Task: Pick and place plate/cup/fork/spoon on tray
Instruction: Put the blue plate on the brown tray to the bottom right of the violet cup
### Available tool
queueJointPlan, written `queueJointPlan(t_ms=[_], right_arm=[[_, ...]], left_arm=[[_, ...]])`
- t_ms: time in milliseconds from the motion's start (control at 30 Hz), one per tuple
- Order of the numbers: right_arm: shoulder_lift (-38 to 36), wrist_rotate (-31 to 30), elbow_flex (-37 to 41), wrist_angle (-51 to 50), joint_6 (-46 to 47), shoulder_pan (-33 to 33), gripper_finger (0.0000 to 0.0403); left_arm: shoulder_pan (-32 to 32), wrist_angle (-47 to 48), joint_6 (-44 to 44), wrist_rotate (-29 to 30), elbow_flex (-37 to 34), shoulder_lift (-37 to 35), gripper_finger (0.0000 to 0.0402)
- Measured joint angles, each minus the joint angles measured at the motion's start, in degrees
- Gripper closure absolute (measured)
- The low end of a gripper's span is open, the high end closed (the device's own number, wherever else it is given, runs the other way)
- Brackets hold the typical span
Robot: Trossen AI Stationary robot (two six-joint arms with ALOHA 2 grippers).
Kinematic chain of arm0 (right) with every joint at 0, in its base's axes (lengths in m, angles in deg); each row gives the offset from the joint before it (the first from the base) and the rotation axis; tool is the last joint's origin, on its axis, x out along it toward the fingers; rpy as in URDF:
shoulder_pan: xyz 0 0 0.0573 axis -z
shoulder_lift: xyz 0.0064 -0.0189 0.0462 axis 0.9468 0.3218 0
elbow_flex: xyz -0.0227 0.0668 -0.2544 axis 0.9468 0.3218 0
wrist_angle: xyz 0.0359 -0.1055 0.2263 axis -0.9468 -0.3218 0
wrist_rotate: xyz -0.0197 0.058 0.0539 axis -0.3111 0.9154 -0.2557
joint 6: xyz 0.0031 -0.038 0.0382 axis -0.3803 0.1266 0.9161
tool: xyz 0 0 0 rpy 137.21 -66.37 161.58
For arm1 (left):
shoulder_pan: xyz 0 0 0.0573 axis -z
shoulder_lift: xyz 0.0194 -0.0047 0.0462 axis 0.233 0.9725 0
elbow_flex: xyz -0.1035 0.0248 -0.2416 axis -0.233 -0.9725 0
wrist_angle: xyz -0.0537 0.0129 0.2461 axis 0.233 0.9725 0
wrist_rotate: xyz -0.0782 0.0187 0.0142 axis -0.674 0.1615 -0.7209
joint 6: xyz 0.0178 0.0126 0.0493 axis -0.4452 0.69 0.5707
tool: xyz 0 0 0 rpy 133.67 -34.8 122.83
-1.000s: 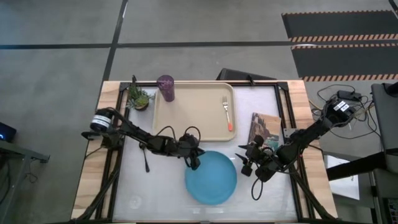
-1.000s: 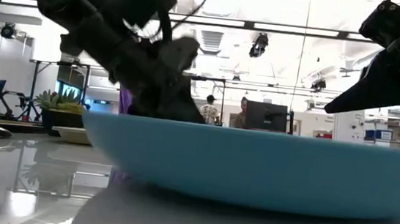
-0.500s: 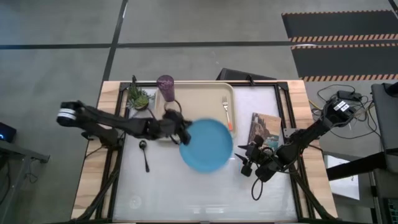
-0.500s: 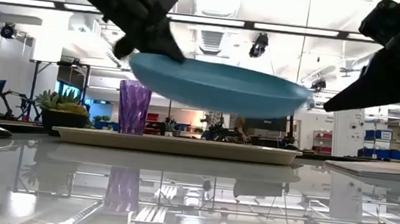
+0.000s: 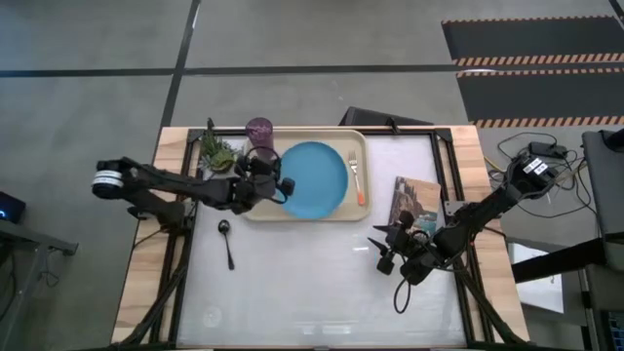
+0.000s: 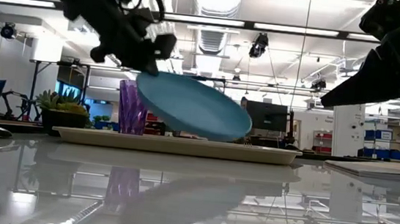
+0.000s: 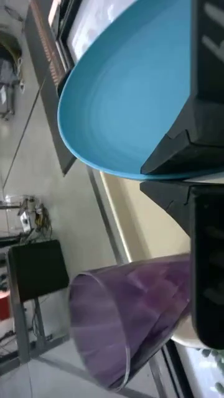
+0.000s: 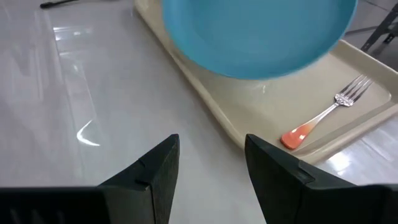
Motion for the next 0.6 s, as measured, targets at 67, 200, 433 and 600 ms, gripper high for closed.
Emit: queueJointPlan(t_ms=[67,200,433,600], right_arm=[[0.00,-0.31,0.00,0.16,-0.06,0.00,0.0232],[0.00,-0.92,0.00,0.17,-0.07,0.00,0.0232],[0.00,-0.95,0.01,0.29,-0.07,0.00,0.0232],[0.01,-0.96,0.00,0.80,-0.10,0.00,0.0232]], left_arm=[[-0.38,-3.19,1.00,2.53,-0.24,2.52,0.0401],[-0.83,-4.91,1.34,6.84,-0.10,6.90,0.0401],[-2.01,-5.77,-0.09,7.08,-0.03,10.88,0.0401],[-2.83,-5.71,-0.20,7.09,-0.05,11.29,0.0401]])
